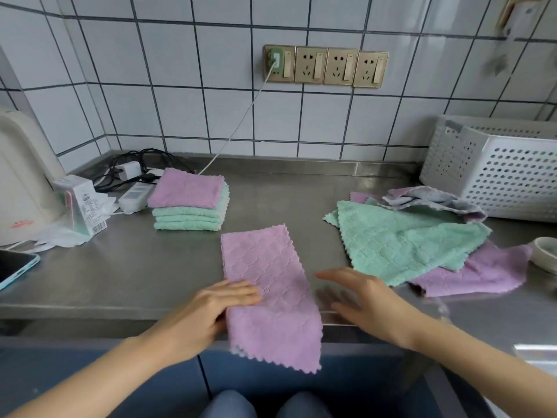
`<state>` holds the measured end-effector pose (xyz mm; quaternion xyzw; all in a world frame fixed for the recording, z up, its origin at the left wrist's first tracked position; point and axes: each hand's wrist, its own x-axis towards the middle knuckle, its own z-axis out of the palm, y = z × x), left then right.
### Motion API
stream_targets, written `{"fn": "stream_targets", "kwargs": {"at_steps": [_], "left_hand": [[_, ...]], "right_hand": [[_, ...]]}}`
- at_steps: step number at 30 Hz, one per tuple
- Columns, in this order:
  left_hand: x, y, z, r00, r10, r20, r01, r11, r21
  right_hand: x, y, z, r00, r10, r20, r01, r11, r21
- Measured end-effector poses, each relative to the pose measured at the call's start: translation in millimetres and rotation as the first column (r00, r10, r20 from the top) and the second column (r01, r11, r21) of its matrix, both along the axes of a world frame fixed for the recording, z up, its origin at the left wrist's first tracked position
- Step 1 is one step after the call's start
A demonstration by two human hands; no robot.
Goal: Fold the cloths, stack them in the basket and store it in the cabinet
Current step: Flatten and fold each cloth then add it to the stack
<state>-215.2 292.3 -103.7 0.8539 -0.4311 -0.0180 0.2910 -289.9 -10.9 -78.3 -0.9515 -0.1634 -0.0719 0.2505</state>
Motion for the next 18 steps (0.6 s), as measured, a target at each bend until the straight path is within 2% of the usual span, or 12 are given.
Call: {"fn": "stream_targets", "kwargs": {"at_steps": [4,7,10,14,18], "left_hand": [[-0.5,21.6,-2.2,0.982,0.082,-0.168,-0.113,0.976,-0.185],[0.5,26.3,-2.0,0.946,0.099,-0.309,-0.168,0.964,-0.206],[1.0,30.2,-1.2,0.961,0.105,-0.257,-0.152,0.974,-0.168],[-0.2,34.9,-1.3,0.994,0.079,-0.078,-0.084,0.994,-0.075],[-0.9,37.4,0.1,0.991,0.109,-0.076,-0.124,0.964,-0.237]], "right_hand": [[10.7,21.6,-15.2,0.980,0.195,0.043,-0.194,0.981,-0.028],[17.6,33.7,-18.1,0.961,0.263,0.081,-0.266,0.964,0.029],[21.0,46.0,-21.7,0.930,0.351,0.108,-0.354,0.935,0.015],[23.9,45.5,-27.2,0.914,0.384,0.130,-0.389,0.921,0.009],[25.2,42.1,-17.9,0.941,0.329,0.081,-0.336,0.937,0.099]]}}
